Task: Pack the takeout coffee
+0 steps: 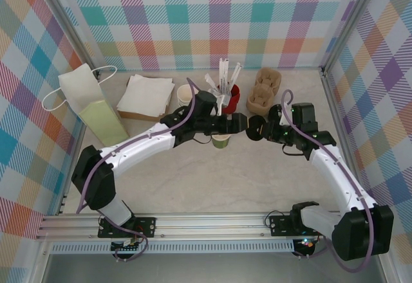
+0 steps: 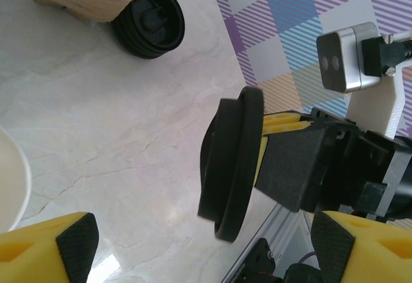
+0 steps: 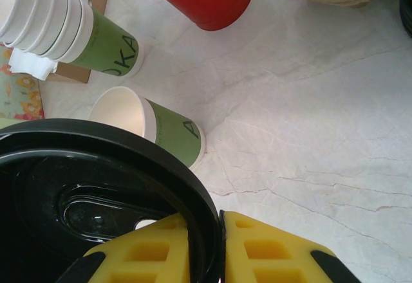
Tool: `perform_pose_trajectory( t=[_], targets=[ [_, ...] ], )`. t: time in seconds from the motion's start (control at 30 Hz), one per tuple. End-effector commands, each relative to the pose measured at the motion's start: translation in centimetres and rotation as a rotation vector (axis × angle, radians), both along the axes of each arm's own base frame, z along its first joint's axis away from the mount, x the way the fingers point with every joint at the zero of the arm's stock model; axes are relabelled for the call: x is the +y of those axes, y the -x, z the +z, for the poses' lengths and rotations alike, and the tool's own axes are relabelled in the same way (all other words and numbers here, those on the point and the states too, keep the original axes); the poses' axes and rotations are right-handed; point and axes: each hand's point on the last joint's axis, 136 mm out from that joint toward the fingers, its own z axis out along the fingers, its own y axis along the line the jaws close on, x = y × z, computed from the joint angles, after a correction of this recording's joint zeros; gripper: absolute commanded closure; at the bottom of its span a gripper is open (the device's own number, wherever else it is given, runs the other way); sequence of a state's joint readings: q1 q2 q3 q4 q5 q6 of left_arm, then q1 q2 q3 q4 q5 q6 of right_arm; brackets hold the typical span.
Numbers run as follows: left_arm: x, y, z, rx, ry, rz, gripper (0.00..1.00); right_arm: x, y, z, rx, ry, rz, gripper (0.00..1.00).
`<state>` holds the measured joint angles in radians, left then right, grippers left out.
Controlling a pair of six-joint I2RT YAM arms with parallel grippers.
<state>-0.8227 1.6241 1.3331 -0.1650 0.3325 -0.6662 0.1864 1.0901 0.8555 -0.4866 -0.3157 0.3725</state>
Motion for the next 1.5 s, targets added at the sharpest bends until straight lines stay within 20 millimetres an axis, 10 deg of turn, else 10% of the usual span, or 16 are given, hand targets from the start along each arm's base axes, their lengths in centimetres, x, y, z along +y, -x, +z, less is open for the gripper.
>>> perform_pose_trajectory(
  t=[0.0,0.87,1.47],
  targets=[
    [-1.7,0.5,1.5,-0.013,0.031,-0.039,0.14,1.1,0.0,1.7,-0.040,-0.030,0.029,0.83],
    [-1.9,-0.3,-0.3,-0.015,-0.076,-0.002,0.62,4.3,-0.3,3.6,-0.078,-0.076,0.097,0.82],
    [3.5,-1.1,-0.5,-0.241,-0.404,0.124,0.86,3.9,1.4,5.1,0.007,-0.073,0.091,0.59]
  ],
)
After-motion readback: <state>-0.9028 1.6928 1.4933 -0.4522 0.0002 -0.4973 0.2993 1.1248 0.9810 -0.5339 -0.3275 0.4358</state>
